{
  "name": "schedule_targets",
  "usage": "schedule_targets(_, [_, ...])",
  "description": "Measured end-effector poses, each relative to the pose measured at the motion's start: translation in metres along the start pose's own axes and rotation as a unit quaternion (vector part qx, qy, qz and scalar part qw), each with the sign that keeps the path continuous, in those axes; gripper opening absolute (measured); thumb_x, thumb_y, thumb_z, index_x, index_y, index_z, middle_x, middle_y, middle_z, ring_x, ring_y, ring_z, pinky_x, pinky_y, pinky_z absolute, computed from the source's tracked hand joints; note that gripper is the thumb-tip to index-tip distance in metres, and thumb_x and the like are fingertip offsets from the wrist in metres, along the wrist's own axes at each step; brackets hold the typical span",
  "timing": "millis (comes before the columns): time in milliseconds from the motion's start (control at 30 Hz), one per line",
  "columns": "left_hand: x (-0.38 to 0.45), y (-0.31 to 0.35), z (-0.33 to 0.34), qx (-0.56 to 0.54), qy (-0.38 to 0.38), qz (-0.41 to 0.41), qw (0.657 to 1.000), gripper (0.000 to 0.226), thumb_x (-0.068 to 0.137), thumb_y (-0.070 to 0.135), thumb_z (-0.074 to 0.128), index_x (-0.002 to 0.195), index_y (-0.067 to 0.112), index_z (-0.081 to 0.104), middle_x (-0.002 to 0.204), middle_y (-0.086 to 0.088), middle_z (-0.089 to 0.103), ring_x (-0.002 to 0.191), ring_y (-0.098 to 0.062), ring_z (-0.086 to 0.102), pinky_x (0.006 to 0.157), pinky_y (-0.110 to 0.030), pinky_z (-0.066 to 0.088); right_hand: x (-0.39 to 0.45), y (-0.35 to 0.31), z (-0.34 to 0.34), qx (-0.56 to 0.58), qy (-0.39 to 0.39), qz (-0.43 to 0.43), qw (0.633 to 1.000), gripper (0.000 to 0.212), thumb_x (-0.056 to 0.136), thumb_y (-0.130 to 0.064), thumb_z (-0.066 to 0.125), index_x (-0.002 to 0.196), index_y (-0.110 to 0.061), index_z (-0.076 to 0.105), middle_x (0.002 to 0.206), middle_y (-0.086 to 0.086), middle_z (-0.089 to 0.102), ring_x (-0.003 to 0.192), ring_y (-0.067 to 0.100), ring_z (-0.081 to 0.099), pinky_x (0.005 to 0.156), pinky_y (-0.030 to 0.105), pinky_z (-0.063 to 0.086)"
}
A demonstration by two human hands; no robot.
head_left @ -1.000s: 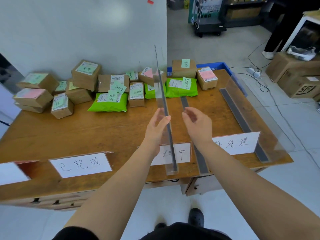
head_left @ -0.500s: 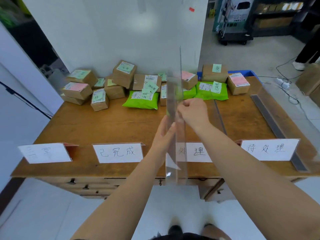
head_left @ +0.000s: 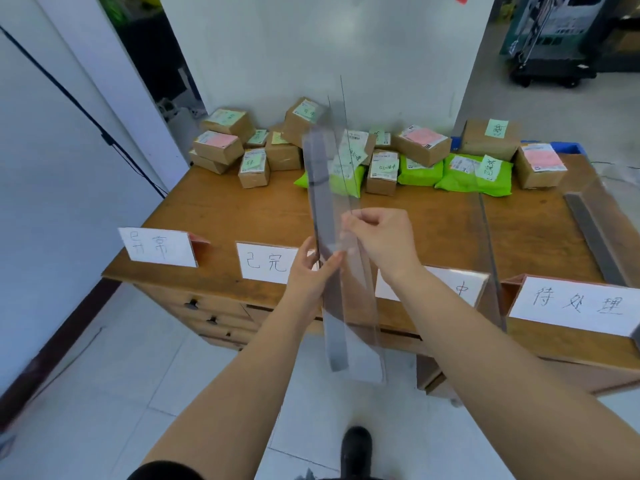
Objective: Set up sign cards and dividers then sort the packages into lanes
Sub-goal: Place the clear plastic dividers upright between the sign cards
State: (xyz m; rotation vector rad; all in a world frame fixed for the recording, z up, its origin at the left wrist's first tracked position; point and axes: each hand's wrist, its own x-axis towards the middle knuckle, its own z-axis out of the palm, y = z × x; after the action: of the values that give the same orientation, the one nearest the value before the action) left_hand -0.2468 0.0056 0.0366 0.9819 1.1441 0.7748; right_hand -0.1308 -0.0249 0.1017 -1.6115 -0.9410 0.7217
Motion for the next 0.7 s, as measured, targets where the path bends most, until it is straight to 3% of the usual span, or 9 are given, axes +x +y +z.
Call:
schedule_targets(67, [-0.007,-0.004,-0.009,-0.024,0.007,-0.005,1.000,0.078,0.075,0.031,0.073,0.142,0.029,0.033,0.146,0.000,0.041,0.128,-0.024,0.047,0.102,-0.041,0.045,-0.011,-0.001,0.002,0.001,-0.014,-0.015,1.000,0.013,0.084,-0.021,0.066,0.087,-0.012,0.076,0.071,-0.011,0.066,0.061,-0.006,0.056,0.061,0.007,0.042])
schedule_targets(133, [-0.010,-0.009,-0.020,-0.048,0.018,-0.007,0.999,0.074,0.077,0.026,0.072,0.140,0.030,0.035,0.144,-0.001,0.044,0.125,-0.023,0.049,0.097,-0.040,0.048,-0.021,-0.003,0.005,0.011,-0.018,-0.016,1.000,0.011,0.084,-0.019,0.066,0.082,-0.014,0.076,0.073,-0.009,0.067,0.064,-0.005,0.057,0.063,0.006,0.043])
schedule_targets(200, [-0.017,-0.013,-0.029,-0.076,0.022,-0.007,0.997,0.065,0.083,0.018,0.067,0.140,0.027,0.036,0.138,-0.003,0.050,0.116,-0.020,0.055,0.084,-0.031,0.052,-0.028,-0.003,0.010,0.047,-0.025,0.002,0.999,0.014,0.082,-0.017,0.067,0.072,-0.021,0.073,0.072,-0.004,0.069,0.065,0.004,0.059,0.067,0.022,0.052])
schedule_targets(267, [-0.022,-0.016,-0.036,-0.096,0.023,-0.012,0.995,0.056,0.088,0.012,0.061,0.138,0.024,0.038,0.132,-0.005,0.056,0.108,-0.020,0.059,0.078,-0.027,0.051,-0.035,-0.004,0.014,0.089,-0.034,0.021,0.995,0.019,0.083,-0.013,0.066,0.067,-0.022,0.071,0.069,-0.001,0.068,0.064,0.008,0.062,0.054,0.027,0.054])
schedule_targets(367, [-0.017,-0.018,-0.047,-0.122,0.017,-0.027,0.992,0.049,0.090,0.015,0.058,0.136,0.024,0.041,0.131,-0.009,0.058,0.112,-0.027,0.059,0.091,-0.038,0.051,-0.040,-0.010,0.019,0.107,-0.038,0.029,0.993,0.022,0.085,-0.010,0.065,0.067,-0.022,0.067,0.069,0.001,0.068,0.058,0.004,0.066,0.045,0.021,0.051])
schedule_targets(433, [-0.010,-0.016,-0.054,-0.121,0.014,-0.037,0.992,0.047,0.091,0.018,0.057,0.135,0.025,0.042,0.130,-0.009,0.059,0.115,-0.028,0.058,0.099,-0.044,0.047,-0.036,-0.013,0.022,0.095,-0.024,0.031,0.995,0.023,0.085,-0.009,0.064,0.067,-0.022,0.067,0.071,0.002,0.069,0.062,0.006,0.068,0.051,0.024,0.055])
schedule_targets(533, [0.007,-0.011,-0.069,-0.098,-0.001,-0.029,0.995,0.046,0.091,0.019,0.057,0.134,0.025,0.044,0.128,-0.007,0.059,0.107,-0.023,0.061,0.094,-0.039,0.050,-0.022,-0.018,0.027,0.080,-0.001,0.038,0.996,0.023,0.085,-0.006,0.063,0.067,-0.019,0.067,0.072,0.004,0.069,0.060,0.009,0.068,0.049,0.024,0.054])
schedule_targets(700, [0.041,0.009,-0.098,-0.087,-0.036,-0.039,0.995,0.048,0.092,0.020,0.054,0.137,0.030,0.041,0.116,-0.002,0.063,0.101,-0.028,0.066,0.092,-0.045,0.052,0.007,-0.022,0.043,0.040,0.076,0.059,0.995,0.023,0.086,-0.007,0.063,0.065,-0.018,0.065,0.074,0.008,0.068,0.063,0.017,0.066,0.045,0.024,0.052])
